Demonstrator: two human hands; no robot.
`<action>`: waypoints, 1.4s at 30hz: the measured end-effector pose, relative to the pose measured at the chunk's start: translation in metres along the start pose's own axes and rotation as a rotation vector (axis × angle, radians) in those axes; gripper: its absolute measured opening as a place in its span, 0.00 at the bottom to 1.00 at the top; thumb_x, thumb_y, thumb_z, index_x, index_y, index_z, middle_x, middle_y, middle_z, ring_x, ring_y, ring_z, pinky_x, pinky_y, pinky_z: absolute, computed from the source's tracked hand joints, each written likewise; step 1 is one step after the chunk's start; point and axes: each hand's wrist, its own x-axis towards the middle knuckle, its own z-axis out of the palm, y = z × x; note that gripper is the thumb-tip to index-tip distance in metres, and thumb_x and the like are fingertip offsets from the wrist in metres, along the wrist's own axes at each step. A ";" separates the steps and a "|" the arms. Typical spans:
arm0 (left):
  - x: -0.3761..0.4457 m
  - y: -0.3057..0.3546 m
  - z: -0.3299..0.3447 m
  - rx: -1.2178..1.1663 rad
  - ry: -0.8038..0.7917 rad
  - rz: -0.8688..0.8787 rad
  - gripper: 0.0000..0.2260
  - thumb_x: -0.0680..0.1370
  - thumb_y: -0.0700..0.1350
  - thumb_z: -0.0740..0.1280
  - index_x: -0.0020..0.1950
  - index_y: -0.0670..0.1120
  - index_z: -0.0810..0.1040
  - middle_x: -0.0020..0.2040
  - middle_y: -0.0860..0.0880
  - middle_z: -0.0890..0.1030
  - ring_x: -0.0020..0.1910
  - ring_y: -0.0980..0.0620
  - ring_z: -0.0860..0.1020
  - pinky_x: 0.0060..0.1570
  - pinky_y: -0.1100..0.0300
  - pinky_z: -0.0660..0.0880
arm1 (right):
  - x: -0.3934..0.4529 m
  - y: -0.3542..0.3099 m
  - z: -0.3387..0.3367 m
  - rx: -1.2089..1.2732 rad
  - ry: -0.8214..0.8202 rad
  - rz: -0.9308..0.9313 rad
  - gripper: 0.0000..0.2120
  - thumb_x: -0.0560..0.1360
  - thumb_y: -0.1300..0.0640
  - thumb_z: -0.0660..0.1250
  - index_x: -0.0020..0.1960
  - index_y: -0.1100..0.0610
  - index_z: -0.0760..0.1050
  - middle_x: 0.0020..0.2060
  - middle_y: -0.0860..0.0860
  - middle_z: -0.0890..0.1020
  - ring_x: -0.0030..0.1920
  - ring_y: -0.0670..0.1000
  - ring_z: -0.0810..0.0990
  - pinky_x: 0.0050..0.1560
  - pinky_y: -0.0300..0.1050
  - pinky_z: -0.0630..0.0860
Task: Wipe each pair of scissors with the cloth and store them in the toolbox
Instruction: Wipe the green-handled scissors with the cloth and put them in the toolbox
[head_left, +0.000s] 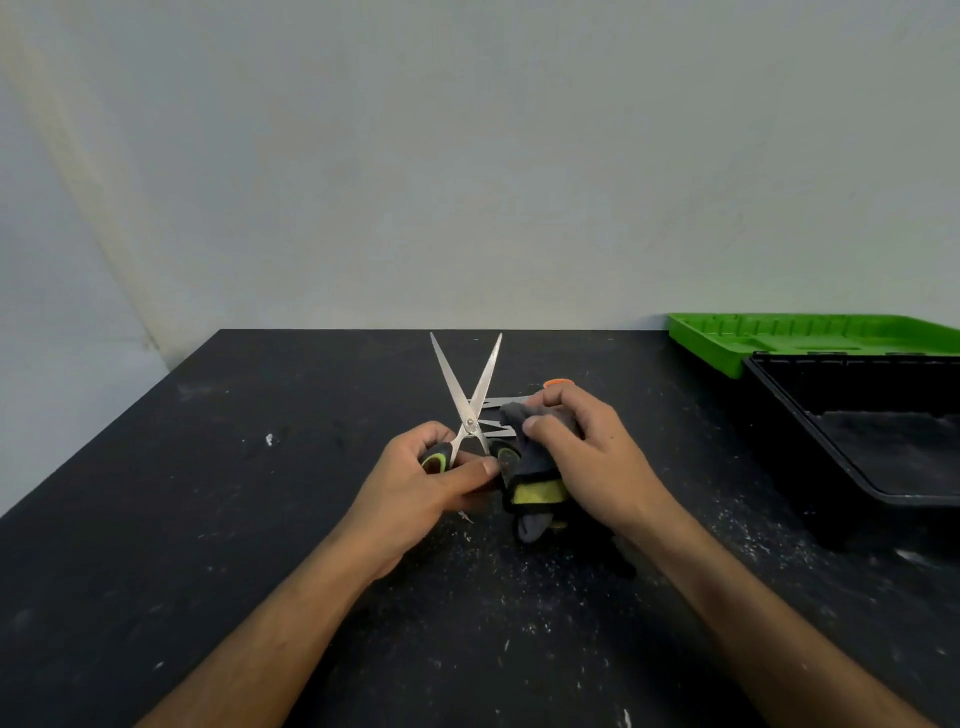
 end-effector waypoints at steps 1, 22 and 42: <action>-0.001 0.001 0.001 0.001 -0.008 0.001 0.14 0.76 0.36 0.75 0.56 0.32 0.76 0.47 0.38 0.87 0.50 0.38 0.87 0.52 0.43 0.84 | -0.002 -0.003 0.000 -0.034 -0.005 -0.073 0.01 0.78 0.57 0.70 0.49 0.52 0.80 0.42 0.46 0.82 0.40 0.40 0.79 0.42 0.34 0.75; -0.004 0.008 -0.006 0.385 -0.120 0.147 0.08 0.76 0.35 0.75 0.49 0.38 0.76 0.41 0.45 0.86 0.40 0.47 0.88 0.31 0.53 0.83 | 0.001 0.014 0.008 -0.333 0.120 -0.597 0.06 0.77 0.56 0.75 0.51 0.55 0.81 0.44 0.45 0.83 0.44 0.45 0.82 0.45 0.47 0.79; -0.005 0.011 -0.005 0.292 -0.163 -0.007 0.14 0.75 0.34 0.75 0.54 0.31 0.73 0.43 0.35 0.86 0.41 0.42 0.88 0.24 0.60 0.77 | -0.002 0.015 0.004 -0.475 0.039 -0.631 0.06 0.77 0.53 0.73 0.51 0.54 0.81 0.45 0.45 0.84 0.45 0.47 0.82 0.46 0.49 0.79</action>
